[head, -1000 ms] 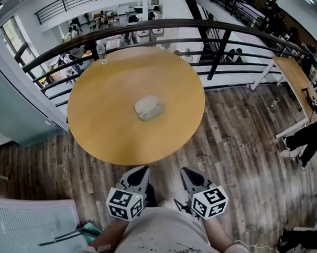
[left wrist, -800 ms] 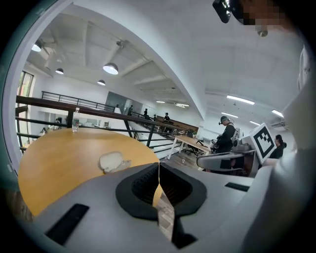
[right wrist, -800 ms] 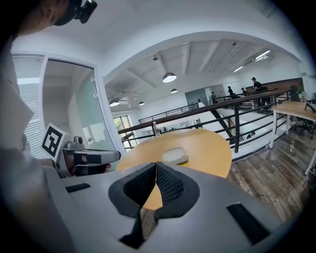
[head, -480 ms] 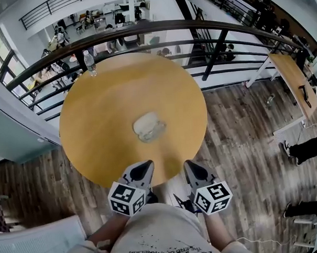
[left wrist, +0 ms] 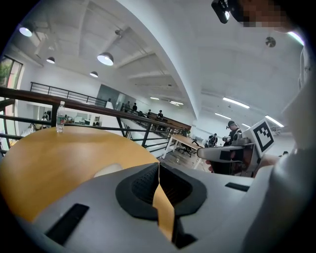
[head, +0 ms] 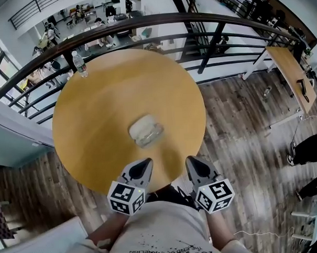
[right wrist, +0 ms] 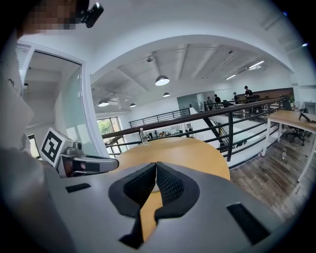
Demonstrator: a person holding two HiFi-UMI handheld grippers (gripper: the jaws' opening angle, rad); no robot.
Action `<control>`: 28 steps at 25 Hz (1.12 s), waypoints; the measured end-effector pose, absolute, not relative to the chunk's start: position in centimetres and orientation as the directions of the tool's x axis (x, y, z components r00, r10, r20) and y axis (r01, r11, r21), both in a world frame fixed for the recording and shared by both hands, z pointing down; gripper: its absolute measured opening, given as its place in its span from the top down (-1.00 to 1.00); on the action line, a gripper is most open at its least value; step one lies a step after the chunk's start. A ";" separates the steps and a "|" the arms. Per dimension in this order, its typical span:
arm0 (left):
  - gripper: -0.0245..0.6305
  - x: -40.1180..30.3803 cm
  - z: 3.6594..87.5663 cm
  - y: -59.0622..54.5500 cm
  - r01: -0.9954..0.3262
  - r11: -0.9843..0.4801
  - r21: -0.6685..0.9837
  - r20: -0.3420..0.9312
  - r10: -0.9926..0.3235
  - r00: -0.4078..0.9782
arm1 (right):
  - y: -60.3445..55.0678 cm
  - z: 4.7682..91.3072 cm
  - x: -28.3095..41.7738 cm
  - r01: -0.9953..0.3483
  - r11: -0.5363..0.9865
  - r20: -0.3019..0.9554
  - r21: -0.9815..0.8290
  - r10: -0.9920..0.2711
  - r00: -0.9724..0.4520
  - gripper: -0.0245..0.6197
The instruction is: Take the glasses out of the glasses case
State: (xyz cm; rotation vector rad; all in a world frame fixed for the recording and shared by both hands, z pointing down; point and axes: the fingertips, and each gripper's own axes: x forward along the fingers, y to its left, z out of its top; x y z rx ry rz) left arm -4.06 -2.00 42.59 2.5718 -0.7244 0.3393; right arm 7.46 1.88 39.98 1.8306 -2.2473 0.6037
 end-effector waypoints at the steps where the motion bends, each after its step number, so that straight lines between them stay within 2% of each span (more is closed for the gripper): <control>1: 0.85 -4.0 42.6 -2.3 -0.550 -0.757 0.352 0.345 -0.441 0.828 | 1.5 40.0 7.5 -0.966 0.167 0.389 -0.198 -0.891 -0.234 0.84; 12: 0.85 -0.9 41.8 -4.1 -0.628 -0.703 0.333 0.352 -0.525 0.775 | -2.0 40.4 10.7 -0.930 0.284 0.383 -0.232 -0.852 -0.356 0.84; 28: 0.85 -0.7 45.1 -7.3 -0.662 -0.692 0.289 0.426 -0.526 0.736 | -5.4 44.3 9.4 -0.898 0.355 0.430 -0.258 -0.790 -0.436 0.84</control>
